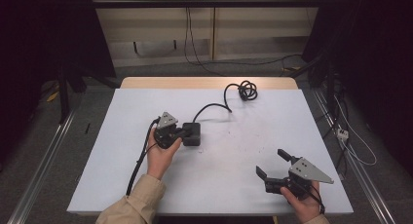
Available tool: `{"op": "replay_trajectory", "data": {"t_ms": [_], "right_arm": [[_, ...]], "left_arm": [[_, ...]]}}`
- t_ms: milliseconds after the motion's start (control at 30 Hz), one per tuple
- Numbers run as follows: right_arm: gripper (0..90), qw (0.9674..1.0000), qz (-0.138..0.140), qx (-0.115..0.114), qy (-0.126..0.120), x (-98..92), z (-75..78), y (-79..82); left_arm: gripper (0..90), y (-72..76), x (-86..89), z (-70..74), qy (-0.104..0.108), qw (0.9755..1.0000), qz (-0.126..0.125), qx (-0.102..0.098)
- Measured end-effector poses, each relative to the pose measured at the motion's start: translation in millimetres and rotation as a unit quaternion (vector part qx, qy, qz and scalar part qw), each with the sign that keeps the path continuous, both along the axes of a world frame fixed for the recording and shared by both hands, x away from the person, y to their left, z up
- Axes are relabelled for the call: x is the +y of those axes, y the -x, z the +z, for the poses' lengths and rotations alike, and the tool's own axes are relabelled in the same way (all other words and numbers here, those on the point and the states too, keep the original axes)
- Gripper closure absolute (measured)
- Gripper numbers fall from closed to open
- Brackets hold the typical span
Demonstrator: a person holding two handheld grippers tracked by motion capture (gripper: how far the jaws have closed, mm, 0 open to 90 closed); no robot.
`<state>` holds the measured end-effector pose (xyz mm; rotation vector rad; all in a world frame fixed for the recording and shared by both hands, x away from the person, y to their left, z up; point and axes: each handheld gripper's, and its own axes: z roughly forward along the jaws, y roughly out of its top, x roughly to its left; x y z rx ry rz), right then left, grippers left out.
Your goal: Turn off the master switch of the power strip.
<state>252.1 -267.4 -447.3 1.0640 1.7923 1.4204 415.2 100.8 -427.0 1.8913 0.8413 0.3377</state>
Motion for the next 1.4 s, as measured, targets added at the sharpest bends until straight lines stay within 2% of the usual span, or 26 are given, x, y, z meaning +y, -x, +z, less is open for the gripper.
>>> {"op": "replay_trajectory", "data": {"t_ms": [233,400,533,633,700,900,1167,1400], "right_arm": [[3.9,1.0,0.0,0.0,0.001,-0.5,-0.5,-0.2],[3.9,1.0,-0.001,0.0,0.001,-1.1,-0.6,-0.1],[3.9,1.0,-0.001,0.0,0.001,-1.6,-0.5,0.2],[3.9,1.0,-0.001,0.0,0.0,-2.1,-0.3,0.3],[3.9,1.0,-0.001,-0.001,0.0,-2.2,0.0,0.1],[3.9,1.0,0.0,-0.001,-0.001,-1.1,0.2,0.5],[3.9,1.0,-0.001,0.0,0.0,-1.0,0.0,0.3],[3.9,1.0,0.001,-0.001,0.004,0.3,0.2,0.0]], "left_arm": [[90.0,-0.6,-0.1,-0.7,0.004,1.0,0.003,-0.001],[81.7,-0.5,-1.7,-1.2,-0.001,1.0,0.003,-0.005],[68.5,0.4,-3.3,-0.9,0.007,0.9999,0.008,0.002],[58.4,1.3,-3.1,1.4,0.014,0.9999,0.0,0.005],[49.0,1.3,-2.6,2.3,0.019,0.9997,0.003,0.013],[38.0,3.0,2.0,6.9,0.029,0.9994,0.007,0.016],[19.9,9.0,11.1,14.1,0.033,0.9993,0.004,0.019],[12.2,14.4,19.3,14.1,0.044,0.9988,-0.007,0.018]]}}
